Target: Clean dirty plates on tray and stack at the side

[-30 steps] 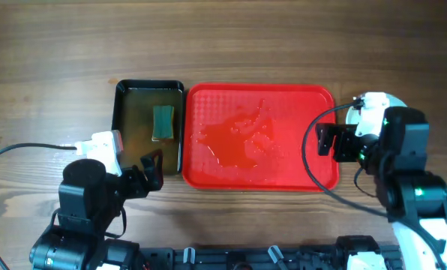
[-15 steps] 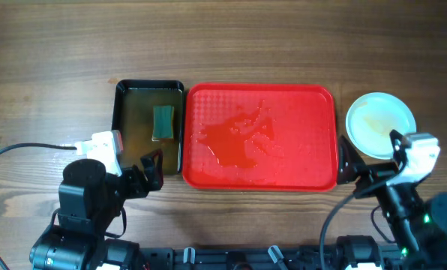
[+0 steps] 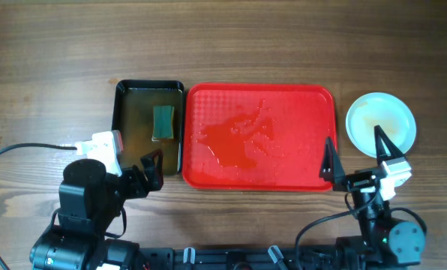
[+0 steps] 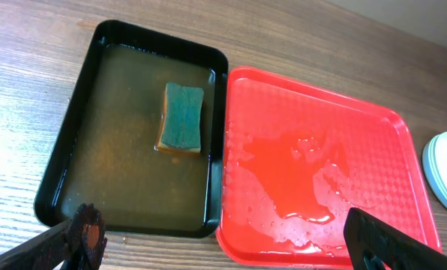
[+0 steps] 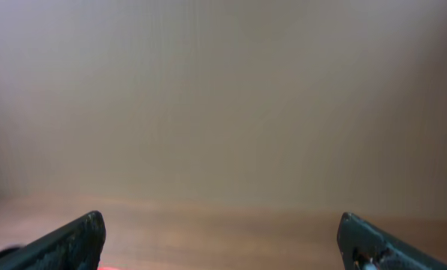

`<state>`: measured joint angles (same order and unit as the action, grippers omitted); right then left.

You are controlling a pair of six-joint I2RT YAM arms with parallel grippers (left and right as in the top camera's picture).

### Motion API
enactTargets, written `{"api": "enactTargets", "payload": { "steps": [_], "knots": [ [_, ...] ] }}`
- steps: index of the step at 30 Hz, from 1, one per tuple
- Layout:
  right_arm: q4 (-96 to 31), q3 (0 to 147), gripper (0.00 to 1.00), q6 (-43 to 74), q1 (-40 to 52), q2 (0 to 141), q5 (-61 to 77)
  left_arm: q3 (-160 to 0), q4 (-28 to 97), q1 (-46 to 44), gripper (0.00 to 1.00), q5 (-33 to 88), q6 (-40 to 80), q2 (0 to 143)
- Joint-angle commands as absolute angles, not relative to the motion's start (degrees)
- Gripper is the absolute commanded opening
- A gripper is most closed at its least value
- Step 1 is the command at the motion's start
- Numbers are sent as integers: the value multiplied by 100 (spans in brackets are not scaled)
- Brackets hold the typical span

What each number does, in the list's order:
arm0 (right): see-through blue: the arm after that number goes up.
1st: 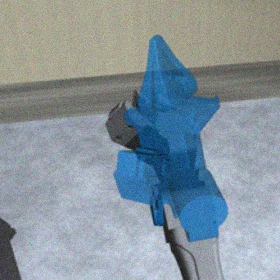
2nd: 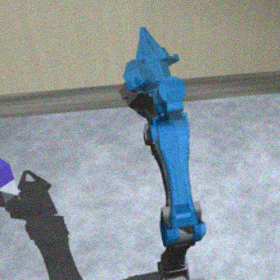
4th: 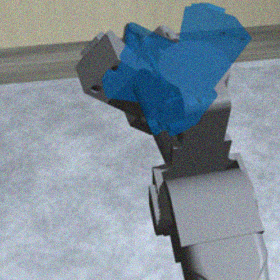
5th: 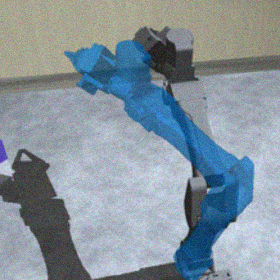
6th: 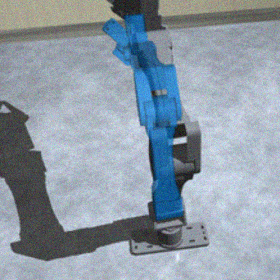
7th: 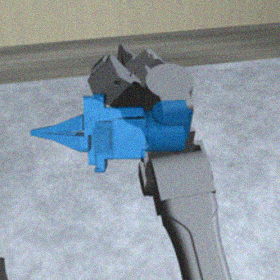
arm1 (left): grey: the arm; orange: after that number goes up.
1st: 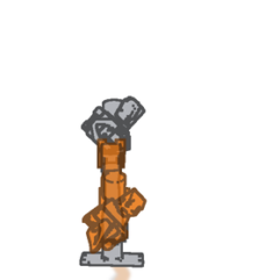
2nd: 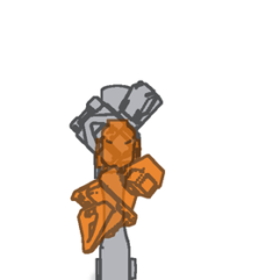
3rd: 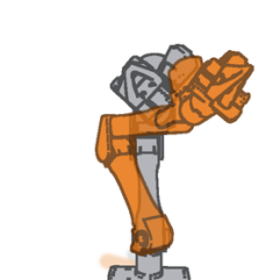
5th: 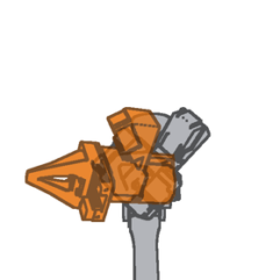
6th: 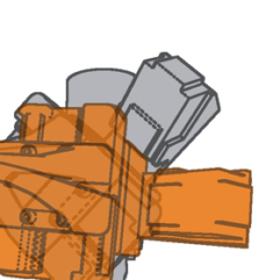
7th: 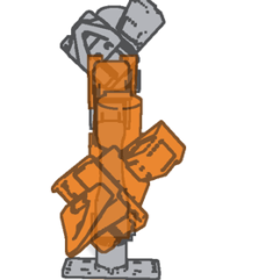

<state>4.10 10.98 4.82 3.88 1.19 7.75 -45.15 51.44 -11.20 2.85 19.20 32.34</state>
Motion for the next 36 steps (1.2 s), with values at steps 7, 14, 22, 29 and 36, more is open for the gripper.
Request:
{"api": "enactTargets", "payload": {
  "steps": [7,14,22,29,36],
  "knots": [
    [1787,30,99,43,412,19,370,-4458,5133,-1146,100,226,1846,3203],
    [10,30,100,-416,412,19,539,-4458,5133,-1146,100,226,1846,3203],
    [25,30,99,-515,390,19,537,-4458,5133,-1146,100,226,1846,3203],
    [25,30,99,-515,390,27,537,-4458,5133,-1146,100,228,1846,3203],
    [25,30,99,-515,390,27,537,-4458,5133,-1146,100,226,1846,3203]
  ]
}}
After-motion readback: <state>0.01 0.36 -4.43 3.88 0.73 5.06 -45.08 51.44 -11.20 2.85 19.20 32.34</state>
